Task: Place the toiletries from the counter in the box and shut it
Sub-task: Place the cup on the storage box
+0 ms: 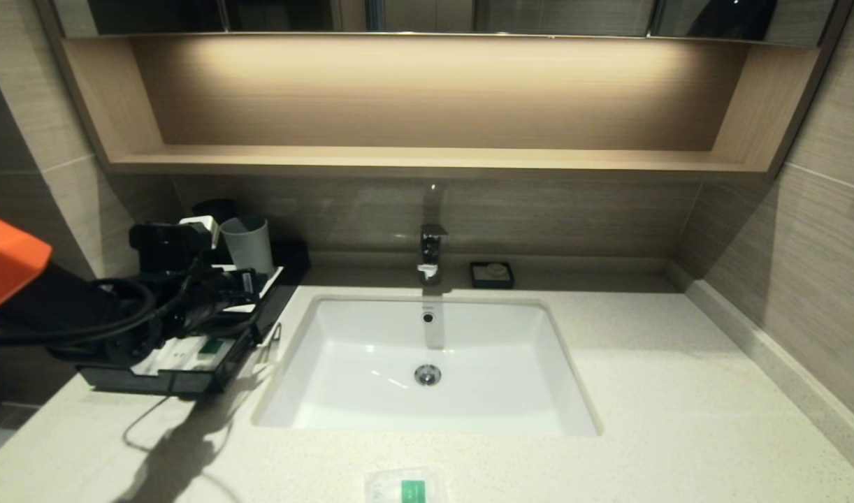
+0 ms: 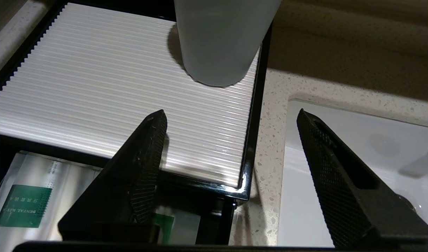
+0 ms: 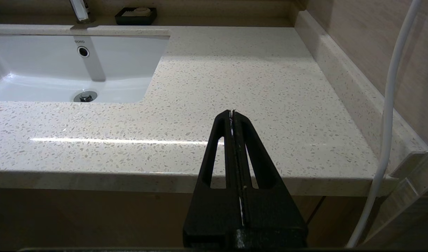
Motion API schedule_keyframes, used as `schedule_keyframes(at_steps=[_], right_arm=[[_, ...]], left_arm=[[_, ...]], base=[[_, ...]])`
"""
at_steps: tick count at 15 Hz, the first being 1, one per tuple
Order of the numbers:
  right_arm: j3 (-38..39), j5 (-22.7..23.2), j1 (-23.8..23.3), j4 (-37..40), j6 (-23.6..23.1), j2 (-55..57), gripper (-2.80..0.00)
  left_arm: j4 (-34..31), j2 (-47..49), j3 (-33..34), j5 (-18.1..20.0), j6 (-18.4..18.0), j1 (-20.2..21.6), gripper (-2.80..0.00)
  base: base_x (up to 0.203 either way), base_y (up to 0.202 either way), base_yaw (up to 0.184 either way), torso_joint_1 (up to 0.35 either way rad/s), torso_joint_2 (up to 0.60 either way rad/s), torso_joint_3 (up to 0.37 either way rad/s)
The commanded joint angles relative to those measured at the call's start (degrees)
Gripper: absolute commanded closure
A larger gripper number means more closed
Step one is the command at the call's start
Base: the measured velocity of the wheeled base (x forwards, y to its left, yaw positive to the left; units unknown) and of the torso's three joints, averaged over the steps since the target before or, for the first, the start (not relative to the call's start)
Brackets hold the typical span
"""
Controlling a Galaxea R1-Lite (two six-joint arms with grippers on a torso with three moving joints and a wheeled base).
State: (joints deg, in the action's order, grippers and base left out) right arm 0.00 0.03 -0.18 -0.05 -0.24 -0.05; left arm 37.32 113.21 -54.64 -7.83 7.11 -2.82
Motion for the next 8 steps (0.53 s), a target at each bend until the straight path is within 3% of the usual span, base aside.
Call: schedule_keyframes(at_steps=[1, 8], right_arm=[[0.09, -0.03, 0.01, -0.04, -0.02, 0.02, 0.0], [0.09, -0.03, 0.01, -0.04, -0.02, 0.05, 0.0]], left_arm=[[0.21, 1.86, -1.55, -0.07, 0.01, 0.61, -2.8], [0.99, 5.35, -5.22, 0.09, 0.01, 1.5, -2.8]], base=[[0.0, 0.0, 0.0, 0.0, 0.0, 0.0], [0.0, 0.0, 0.0, 0.0, 0.0, 0.0]])
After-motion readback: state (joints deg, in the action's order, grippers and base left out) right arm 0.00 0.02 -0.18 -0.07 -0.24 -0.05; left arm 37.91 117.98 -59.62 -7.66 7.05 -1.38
